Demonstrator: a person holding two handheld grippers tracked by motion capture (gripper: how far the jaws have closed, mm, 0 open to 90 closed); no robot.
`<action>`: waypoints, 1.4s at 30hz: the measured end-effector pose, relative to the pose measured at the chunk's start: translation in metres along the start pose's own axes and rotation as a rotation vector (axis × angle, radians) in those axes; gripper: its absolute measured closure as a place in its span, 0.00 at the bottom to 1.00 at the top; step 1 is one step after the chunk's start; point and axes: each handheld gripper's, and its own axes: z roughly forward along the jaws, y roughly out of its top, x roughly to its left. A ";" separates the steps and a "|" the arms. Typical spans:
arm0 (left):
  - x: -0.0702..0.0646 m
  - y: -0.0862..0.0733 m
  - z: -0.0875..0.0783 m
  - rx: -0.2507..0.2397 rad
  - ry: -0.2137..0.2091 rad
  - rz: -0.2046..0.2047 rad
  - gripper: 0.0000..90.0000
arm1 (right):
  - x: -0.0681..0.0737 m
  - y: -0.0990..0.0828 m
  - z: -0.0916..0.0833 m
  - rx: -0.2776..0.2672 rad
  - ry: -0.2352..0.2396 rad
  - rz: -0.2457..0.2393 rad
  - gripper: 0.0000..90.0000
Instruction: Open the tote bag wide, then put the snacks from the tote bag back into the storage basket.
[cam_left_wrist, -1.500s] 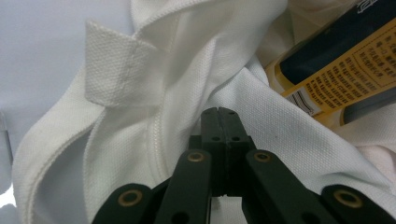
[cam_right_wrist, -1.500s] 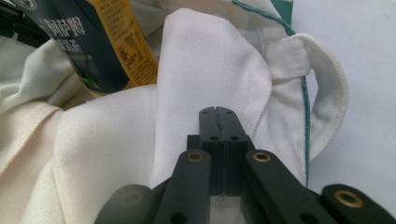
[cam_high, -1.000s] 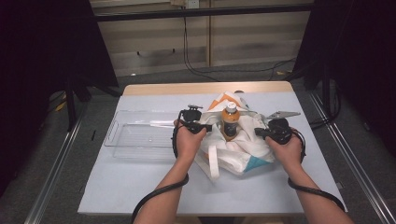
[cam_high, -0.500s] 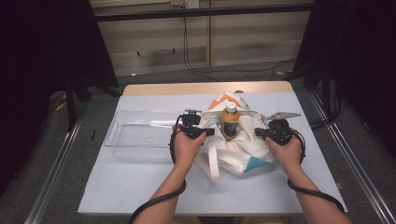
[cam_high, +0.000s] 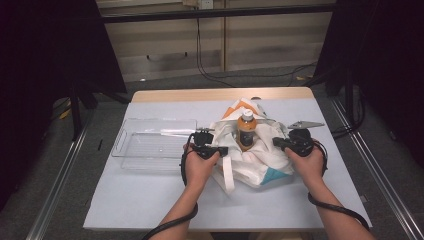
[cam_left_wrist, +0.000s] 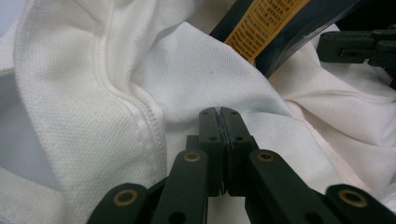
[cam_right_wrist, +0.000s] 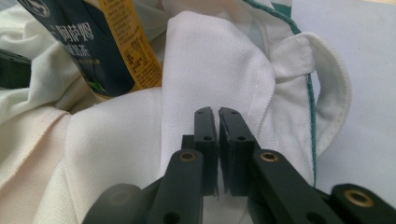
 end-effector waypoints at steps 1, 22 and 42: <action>0.000 0.001 -0.001 0.001 -0.002 0.001 0.98 | 0.000 0.001 -0.001 -0.003 0.001 0.002 0.93; -0.011 0.030 -0.019 -0.054 -0.004 0.097 0.52 | 0.001 0.031 -0.032 -0.007 -0.080 -0.017 0.12; -0.023 0.041 -0.011 -0.038 -0.006 0.165 0.22 | -0.011 0.023 -0.041 0.015 -0.037 0.039 0.02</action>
